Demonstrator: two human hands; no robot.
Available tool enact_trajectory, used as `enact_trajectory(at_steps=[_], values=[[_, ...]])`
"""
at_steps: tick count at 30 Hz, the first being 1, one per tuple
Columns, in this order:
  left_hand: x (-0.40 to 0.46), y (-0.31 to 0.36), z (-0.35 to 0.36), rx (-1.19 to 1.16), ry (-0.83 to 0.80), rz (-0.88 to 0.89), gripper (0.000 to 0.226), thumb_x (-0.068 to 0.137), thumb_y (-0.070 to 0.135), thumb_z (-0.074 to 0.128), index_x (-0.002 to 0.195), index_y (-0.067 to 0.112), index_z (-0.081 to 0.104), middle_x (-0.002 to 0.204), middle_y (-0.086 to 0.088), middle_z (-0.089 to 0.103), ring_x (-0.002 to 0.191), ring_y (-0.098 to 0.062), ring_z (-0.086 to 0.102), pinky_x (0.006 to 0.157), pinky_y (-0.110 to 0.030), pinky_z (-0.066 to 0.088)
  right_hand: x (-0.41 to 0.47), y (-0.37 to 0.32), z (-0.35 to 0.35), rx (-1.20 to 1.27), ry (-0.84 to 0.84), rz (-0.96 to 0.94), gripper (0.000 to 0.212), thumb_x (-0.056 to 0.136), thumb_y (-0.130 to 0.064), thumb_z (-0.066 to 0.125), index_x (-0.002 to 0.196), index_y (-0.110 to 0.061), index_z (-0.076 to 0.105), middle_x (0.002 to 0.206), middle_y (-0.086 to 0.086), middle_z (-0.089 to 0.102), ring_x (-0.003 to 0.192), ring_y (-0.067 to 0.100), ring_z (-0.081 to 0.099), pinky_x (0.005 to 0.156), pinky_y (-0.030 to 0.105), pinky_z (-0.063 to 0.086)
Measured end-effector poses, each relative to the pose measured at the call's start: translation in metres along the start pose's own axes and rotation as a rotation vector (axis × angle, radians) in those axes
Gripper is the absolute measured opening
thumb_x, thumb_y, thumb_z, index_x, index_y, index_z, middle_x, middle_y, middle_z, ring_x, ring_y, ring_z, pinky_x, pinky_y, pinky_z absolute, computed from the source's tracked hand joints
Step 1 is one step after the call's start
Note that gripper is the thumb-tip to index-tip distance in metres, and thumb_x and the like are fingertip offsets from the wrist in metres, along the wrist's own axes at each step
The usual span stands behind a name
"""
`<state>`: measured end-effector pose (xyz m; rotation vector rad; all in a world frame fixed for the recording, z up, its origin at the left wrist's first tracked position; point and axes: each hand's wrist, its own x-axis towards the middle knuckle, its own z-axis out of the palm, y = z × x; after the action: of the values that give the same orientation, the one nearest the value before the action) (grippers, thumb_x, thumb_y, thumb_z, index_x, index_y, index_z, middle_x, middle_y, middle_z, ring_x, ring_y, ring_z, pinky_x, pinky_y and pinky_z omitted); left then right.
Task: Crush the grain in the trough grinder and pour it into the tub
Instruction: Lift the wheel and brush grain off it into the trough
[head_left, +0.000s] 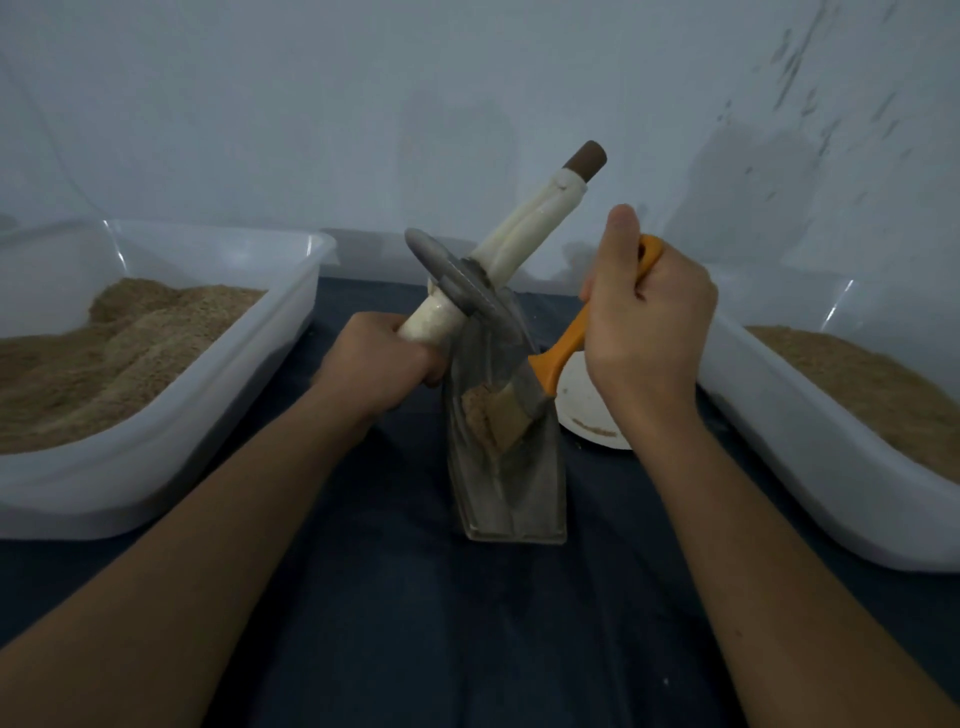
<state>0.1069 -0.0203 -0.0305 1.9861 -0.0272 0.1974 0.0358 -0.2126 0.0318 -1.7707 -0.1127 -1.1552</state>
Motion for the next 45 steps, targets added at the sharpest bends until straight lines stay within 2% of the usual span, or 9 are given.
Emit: enact_trajectory(at_steps=[5,9,13,19,25,31,37,41,45], values=[[0.0,0.0,-0.003,0.016,0.016,-0.008,0.015,0.045,0.028,0.071,0.057,0.036,0.069,0.046,0.003,0.053,0.049,-0.023,0.049,0.055,-0.036,0.042,0.003,0.001,0.001,0.05,-0.102,0.048,0.068,0.107,-0.042,0.044,0.066,0.012,0.05,0.045,0.005,0.046,0.04,0.016,0.042,0.041,0.026,0.038],[0.001,0.0,-0.004,0.033,0.019,-0.008,0.015,0.046,0.027,0.072,0.058,0.036,0.069,0.048,0.002,0.054,0.052,-0.024,0.049,0.057,-0.038,0.042,-0.005,0.002,0.005,-0.021,-0.138,-0.05,0.065,0.11,-0.034,0.044,0.064,0.012,0.049,0.054,0.023,0.048,0.049,0.034,0.045,0.051,0.044,0.038],[-0.001,0.001,-0.004,0.038,0.022,-0.013,0.018,0.045,0.027,0.072,0.061,0.036,0.071,0.05,0.001,0.055,0.053,-0.024,0.051,0.059,-0.038,0.043,-0.006,0.001,0.002,-0.013,-0.05,-0.083,0.063,0.11,-0.032,0.045,0.063,0.01,0.049,0.055,0.023,0.05,0.049,0.033,0.046,0.053,0.045,0.038],[-0.001,0.003,-0.005,0.061,0.033,-0.007,0.019,0.046,0.029,0.073,0.061,0.041,0.07,0.057,-0.004,0.059,0.059,-0.028,0.054,0.061,-0.042,0.046,0.001,-0.001,0.003,0.078,-0.119,0.017,0.068,0.108,-0.043,0.044,0.064,0.009,0.05,0.044,0.001,0.046,0.039,0.011,0.042,0.041,0.021,0.036],[0.0,0.0,-0.006,0.07,0.032,-0.018,0.022,0.044,0.029,0.073,0.063,0.04,0.072,0.056,-0.003,0.059,0.058,-0.028,0.055,0.061,-0.042,0.047,-0.008,-0.002,0.002,-0.02,-0.1,-0.087,0.064,0.111,-0.031,0.044,0.063,0.012,0.051,0.054,0.024,0.049,0.05,0.034,0.046,0.055,0.045,0.038],[0.002,-0.001,-0.006,0.081,0.031,-0.022,0.026,0.044,0.03,0.073,0.067,0.043,0.072,0.056,-0.002,0.06,0.059,-0.028,0.056,0.061,-0.042,0.047,0.009,-0.005,-0.008,0.049,-0.116,0.043,0.067,0.107,-0.044,0.044,0.065,0.008,0.051,0.043,0.003,0.044,0.038,0.014,0.041,0.04,0.023,0.036],[0.003,-0.003,-0.005,0.1,0.036,-0.03,0.028,0.041,0.034,0.073,0.068,0.043,0.072,0.057,-0.002,0.061,0.057,-0.028,0.056,0.06,-0.042,0.047,-0.006,0.005,0.007,-0.071,-0.099,-0.081,0.065,0.11,-0.035,0.043,0.064,0.01,0.05,0.054,0.022,0.052,0.05,0.034,0.049,0.053,0.047,0.04],[0.0,-0.001,-0.005,0.11,0.025,-0.031,0.023,0.042,0.032,0.073,0.064,0.04,0.071,0.055,-0.001,0.059,0.057,-0.027,0.054,0.06,-0.042,0.046,-0.006,0.004,0.004,-0.076,-0.006,-0.175,0.062,0.11,-0.029,0.046,0.058,0.005,0.047,0.05,0.019,0.048,0.045,0.032,0.046,0.051,0.047,0.037],[-0.001,0.001,-0.007,0.114,0.019,-0.026,0.02,0.046,0.031,0.073,0.064,0.04,0.07,0.06,-0.005,0.062,0.059,-0.028,0.056,0.061,-0.042,0.047,0.002,0.0,0.0,0.018,-0.001,-0.069,0.068,0.108,-0.043,0.043,0.063,0.009,0.046,0.054,0.022,0.047,0.05,0.036,0.045,0.051,0.045,0.039]])
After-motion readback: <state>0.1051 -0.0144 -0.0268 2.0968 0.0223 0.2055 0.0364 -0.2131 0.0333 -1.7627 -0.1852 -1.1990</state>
